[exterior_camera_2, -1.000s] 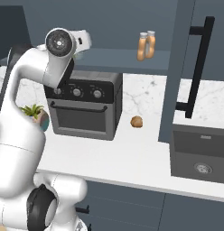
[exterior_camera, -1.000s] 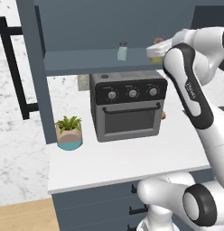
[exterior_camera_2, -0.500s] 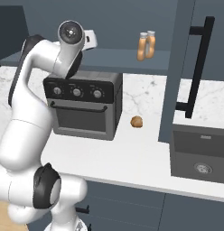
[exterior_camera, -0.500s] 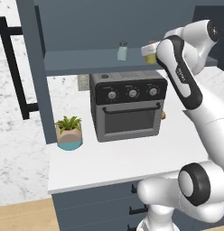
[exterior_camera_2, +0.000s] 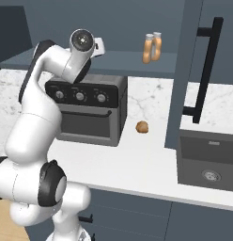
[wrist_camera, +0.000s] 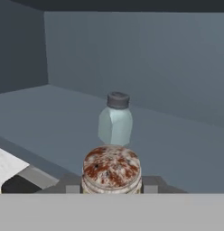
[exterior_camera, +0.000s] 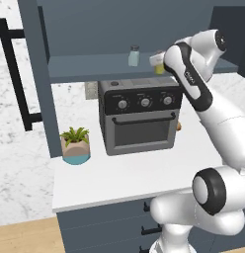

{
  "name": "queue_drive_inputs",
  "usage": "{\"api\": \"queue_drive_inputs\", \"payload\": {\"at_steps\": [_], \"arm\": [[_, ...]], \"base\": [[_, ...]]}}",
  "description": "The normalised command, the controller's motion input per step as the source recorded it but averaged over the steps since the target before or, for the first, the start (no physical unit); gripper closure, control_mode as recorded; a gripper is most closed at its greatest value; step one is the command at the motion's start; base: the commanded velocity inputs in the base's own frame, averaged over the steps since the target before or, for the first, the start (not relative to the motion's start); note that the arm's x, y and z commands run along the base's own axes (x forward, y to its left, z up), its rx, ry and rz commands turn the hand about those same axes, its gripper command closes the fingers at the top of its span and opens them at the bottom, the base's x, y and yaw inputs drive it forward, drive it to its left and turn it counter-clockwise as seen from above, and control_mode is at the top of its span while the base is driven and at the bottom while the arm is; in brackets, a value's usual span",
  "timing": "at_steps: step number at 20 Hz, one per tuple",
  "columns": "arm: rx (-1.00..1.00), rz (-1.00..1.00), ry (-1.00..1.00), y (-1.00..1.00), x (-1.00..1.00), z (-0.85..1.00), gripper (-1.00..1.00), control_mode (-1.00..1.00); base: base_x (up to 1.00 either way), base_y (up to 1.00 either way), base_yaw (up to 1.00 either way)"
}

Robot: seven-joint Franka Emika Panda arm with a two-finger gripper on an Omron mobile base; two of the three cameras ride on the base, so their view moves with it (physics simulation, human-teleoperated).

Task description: Put the shaker and condiment bottle from the counter next to their counterparts in the cabinet.

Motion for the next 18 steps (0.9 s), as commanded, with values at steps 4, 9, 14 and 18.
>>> {"api": "queue_drive_inputs", "payload": {"at_steps": [4, 9, 14, 18], "arm": [[0.0, 0.08, 0.0, 0.0, 0.3, -0.1, 1.0, -1.0], [0.0, 0.1, 0.0, 0.0, 0.32, -0.01, 1.0, -1.0], [0.0, 0.08, 0.0, 0.0, 0.38, 0.0, 1.0, -1.0], [0.0, 0.06, 0.0, 0.0, 0.41, 0.0, 1.0, -1.0]], "base": [[0.0, 0.0, 0.0], [0.0, 0.0, 0.0], [0.0, 0.0, 0.0], [0.0, 0.0, 0.0]]}}
